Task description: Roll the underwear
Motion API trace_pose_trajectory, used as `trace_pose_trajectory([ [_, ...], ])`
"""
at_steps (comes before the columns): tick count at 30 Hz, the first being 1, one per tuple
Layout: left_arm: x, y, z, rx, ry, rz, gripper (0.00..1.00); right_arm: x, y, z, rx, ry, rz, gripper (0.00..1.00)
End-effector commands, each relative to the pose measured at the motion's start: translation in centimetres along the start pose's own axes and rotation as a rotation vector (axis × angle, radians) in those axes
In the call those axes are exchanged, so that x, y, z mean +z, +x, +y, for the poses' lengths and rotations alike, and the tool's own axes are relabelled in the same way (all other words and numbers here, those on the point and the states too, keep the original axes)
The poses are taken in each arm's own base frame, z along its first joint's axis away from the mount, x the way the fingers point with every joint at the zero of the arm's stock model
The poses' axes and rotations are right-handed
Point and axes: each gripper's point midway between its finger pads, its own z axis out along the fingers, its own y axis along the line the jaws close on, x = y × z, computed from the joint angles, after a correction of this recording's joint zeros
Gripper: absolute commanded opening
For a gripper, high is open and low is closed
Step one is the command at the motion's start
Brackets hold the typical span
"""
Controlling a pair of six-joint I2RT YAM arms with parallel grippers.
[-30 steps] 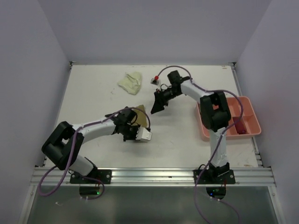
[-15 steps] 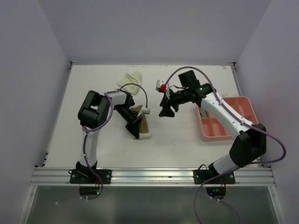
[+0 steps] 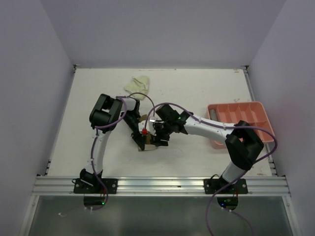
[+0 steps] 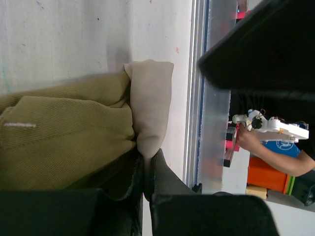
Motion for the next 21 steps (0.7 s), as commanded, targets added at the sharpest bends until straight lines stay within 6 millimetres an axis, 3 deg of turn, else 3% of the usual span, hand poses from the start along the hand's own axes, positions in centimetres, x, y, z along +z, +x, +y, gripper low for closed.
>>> trace_pose_trajectory([
  [1, -0.1, 2.6, 6.0, 0.183, -0.135, 0.159, 0.01, 2.2, -1.8, -1.2, -0.105, 0.053, -0.045, 0.64],
  [7, -0.1, 2.5, 6.5, 0.181, -0.143, 0.157, 0.02, 4.9, -1.9, 1.2, -0.134, -0.024, -0.046, 0.63],
  [13, 0.0, 2.2, 6.7, 0.187, -0.142, 0.143, 0.02, 6.7, -0.5, 2.6, -0.124, -0.076, -0.024, 0.55],
  [19, -0.3, 1.7, 6.5, 0.217, -0.166, 0.127, 0.02, 8.7, 1.1, 2.8, -0.092, -0.112, 0.017, 0.18],
  [21, -0.4, 1.4, 6.0, 0.228, -0.169, 0.117, 0.06, 9.0, 1.4, 3.0, -0.074, -0.132, 0.028, 0.11],
])
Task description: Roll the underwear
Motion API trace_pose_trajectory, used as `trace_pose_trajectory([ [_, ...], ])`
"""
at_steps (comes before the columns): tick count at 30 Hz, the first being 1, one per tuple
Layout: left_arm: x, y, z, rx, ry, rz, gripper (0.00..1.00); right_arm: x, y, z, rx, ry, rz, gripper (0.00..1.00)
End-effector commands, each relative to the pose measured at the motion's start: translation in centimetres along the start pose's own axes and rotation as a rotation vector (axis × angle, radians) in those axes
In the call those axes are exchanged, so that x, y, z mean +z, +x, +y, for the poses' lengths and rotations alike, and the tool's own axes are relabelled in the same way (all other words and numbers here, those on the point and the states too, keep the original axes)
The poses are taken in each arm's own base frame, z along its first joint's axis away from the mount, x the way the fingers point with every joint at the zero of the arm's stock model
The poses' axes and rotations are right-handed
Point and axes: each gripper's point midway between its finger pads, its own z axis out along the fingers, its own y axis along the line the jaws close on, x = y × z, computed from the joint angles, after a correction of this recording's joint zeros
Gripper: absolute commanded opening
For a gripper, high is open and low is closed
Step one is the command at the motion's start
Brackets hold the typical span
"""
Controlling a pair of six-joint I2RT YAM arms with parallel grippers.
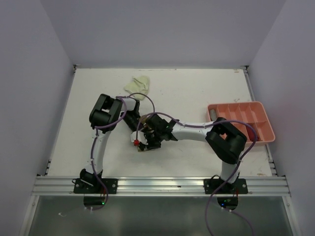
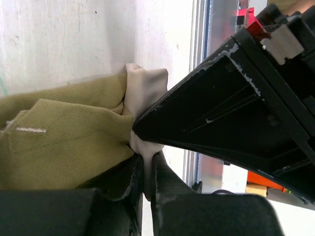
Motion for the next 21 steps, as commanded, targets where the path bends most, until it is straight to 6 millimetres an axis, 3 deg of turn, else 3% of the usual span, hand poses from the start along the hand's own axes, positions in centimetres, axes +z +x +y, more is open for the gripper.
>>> trace_pose_trajectory([
  [1, -0.7, 0.7, 5.6, 0.242, -0.185, 0.096, 0.08, 1.7, 1.2, 1.5, 0.033, -0.077, 0.031, 0.08],
  [2, -0.8, 0.4, 5.3, 0.252, -0.189, 0.086, 0.11, 1.7, 1.3, 1.8, 0.039, -0.093, 0.035, 0.02],
  [3, -1.0, 0.3, 5.0, 0.260, -0.195, 0.077, 0.21, 1.7, 1.4, 1.8, 0.048, -0.096, 0.036, 0.00],
  [5, -1.9, -0.8, 3.8, 0.291, -0.222, 0.045, 0.26, 1.7, 1.5, 2.3, 0.075, -0.128, 0.027, 0.00],
  [6, -2.2, -1.0, 3.4, 0.296, -0.230, 0.031, 0.33, 1.5, 1.7, 2.3, 0.100, -0.139, 0.025, 0.00],
  [9, -4.7, -2.6, 1.9, 0.343, -0.300, -0.051, 0.41, 1.1, 1.7, 2.7, 0.176, -0.204, -0.003, 0.00],
  [13, -10.4, -4.7, -0.3, 0.390, -0.480, -0.203, 0.47, 0.7, 1.5, 2.9, 0.267, -0.282, -0.040, 0.00],
  [15, -14.4, -5.2, 0.0, 0.407, -0.607, -0.303, 0.49, 0.4, 1.4, 2.8, 0.328, -0.325, -0.056, 0.00],
  [16, -16.2, -5.2, -1.0, 0.405, -0.665, -0.350, 0.50, 0.3, 0.9, 2.8, 0.350, -0.352, -0.082, 0.00],
  [18, -20.3, -4.8, -0.9, 0.422, -0.788, -0.442, 0.52, 0.3, 1.1, 2.4, 0.415, -0.384, -0.094, 0.00],
  [19, -21.8, -4.7, -2.5, 0.471, -0.851, -0.473, 0.52, 0.2, 0.7, 2.5, 0.443, -0.414, -0.123, 0.00],
  [20, -22.2, -3.0, -2.3, 0.454, -0.884, -0.492, 0.54, 0.0, 0.3, 1.9, 0.469, -0.427, -0.132, 0.00],
  [21, -22.7, -2.8, -2.5, 0.505, -0.940, -0.489, 0.54, 0.3, 1.0, 1.6, 0.525, -0.447, -0.130, 0.00],
])
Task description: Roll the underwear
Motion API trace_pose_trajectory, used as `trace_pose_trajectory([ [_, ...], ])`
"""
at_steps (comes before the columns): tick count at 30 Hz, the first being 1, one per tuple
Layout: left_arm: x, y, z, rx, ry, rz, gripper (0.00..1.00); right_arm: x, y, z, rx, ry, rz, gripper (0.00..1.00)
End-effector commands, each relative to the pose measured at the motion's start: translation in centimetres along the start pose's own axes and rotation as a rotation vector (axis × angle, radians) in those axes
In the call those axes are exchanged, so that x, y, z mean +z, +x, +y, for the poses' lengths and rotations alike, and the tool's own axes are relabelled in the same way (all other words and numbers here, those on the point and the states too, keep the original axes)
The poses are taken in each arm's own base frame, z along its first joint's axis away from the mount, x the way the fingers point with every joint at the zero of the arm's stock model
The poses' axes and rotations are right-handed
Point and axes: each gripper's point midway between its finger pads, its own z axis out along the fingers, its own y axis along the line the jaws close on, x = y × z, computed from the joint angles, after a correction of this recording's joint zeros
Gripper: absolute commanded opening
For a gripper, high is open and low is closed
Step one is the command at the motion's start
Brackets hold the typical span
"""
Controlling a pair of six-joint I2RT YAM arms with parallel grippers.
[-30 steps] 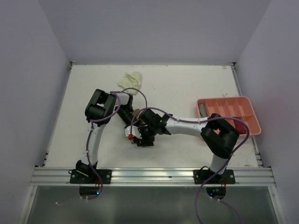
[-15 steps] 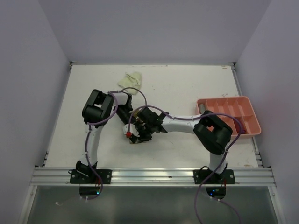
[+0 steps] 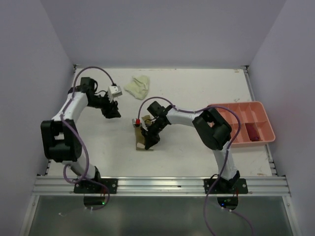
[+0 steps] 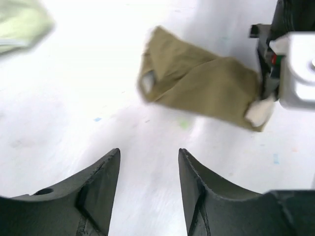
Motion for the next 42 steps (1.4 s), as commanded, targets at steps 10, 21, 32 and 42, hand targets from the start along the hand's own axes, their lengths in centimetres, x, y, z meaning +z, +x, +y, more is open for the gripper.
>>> trace_pose_trajectory([
  [10, 0.7, 3.7, -8.4, 0.709, -0.334, 0.002, 0.61, 0.6, 1.1, -0.8, 0.524, -0.289, -0.037, 0.00],
  [21, 7.2, 4.9, -12.5, 0.824, -0.207, 0.030, 0.62, 1.1, 1.9, -1.8, 0.711, -0.388, -0.110, 0.00],
  [32, 10.7, 7.3, -11.3, 0.759, -0.220, 0.152, 0.56, 1.3, 2.1, -1.7, 0.747, -0.423, -0.111, 0.00],
  [42, 11.1, 10.7, -12.8, 0.685, -0.110, 0.274, 0.09, -0.1, 0.9, -2.2, 0.722, -0.396, -0.104, 0.50],
])
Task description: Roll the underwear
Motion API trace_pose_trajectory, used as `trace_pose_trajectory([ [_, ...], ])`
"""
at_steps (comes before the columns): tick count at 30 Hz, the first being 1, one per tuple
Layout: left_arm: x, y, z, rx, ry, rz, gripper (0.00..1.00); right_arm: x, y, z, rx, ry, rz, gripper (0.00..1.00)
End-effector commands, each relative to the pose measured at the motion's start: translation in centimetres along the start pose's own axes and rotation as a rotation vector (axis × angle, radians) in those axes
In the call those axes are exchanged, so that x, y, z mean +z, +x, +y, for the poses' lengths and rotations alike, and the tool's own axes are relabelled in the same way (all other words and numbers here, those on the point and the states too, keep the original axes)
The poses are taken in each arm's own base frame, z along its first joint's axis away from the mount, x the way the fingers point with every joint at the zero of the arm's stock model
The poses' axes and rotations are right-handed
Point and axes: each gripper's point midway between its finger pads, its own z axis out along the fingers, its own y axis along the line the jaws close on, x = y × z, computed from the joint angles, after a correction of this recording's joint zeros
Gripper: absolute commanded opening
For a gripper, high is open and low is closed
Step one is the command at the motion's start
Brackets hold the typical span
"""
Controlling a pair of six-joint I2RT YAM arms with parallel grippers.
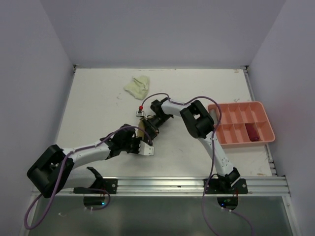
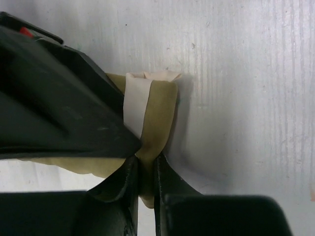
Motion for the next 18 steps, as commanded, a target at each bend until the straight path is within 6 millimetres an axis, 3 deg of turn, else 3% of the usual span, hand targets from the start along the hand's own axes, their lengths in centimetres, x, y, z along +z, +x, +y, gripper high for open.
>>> trace_pose_trajectory([
  [1, -0.3, 1.1, -3.3, -0.063, 0.141, 0.050, 0.07, -1.0, 0.0, -1.4, -0.021, 0.074, 0.021, 0.57],
  [4, -0.9, 1.0, -4.6, -0.099, 0.206, 0.061, 0.00, -4.3, -3.6, 0.5, -0.110, 0.136, -0.056, 0.68],
  [8, -1.5, 1.4, -6.4, -0.157, 0.322, 0.115, 0.00, -10.4, -8.0, 3.3, -0.188, 0.275, -0.193, 0.73],
  [10, -1.4, 0.2, -5.8, -0.171, 0.357, 0.098, 0.00, -12.9, -9.6, 5.5, -0.258, 0.352, -0.244, 0.75],
  [11, -1.5, 0.5, -6.8, -0.202, 0.421, 0.124, 0.00, -14.2, -9.9, 6.0, -0.281, 0.384, -0.266, 0.75],
  [12, -1.5, -0.2, -7.0, -0.229, 0.463, 0.094, 0.00, -15.4, -10.3, 8.0, -0.336, 0.424, -0.288, 0.75],
  [14, -1.5, -1.1, -6.9, -0.295, 0.541, 0.079, 0.00, -16.9, -9.6, 7.9, -0.381, 0.521, -0.285, 0.77],
  [16, -1.3, -2.3, -5.9, -0.355, 0.593, 0.027, 0.00, -17.7, -8.4, 9.8, -0.474, 0.591, -0.277, 0.77],
  [17, -1.2, -1.7, -6.7, -0.408, 0.660, 0.050, 0.00, -18.1, -7.8, 10.3, -0.504, 0.626, -0.272, 0.78],
  [18, -1.1, -1.8, -6.3, -0.447, 0.679, 0.026, 0.00, -18.4, -7.1, 10.4, -0.528, 0.665, -0.262, 0.78],
])
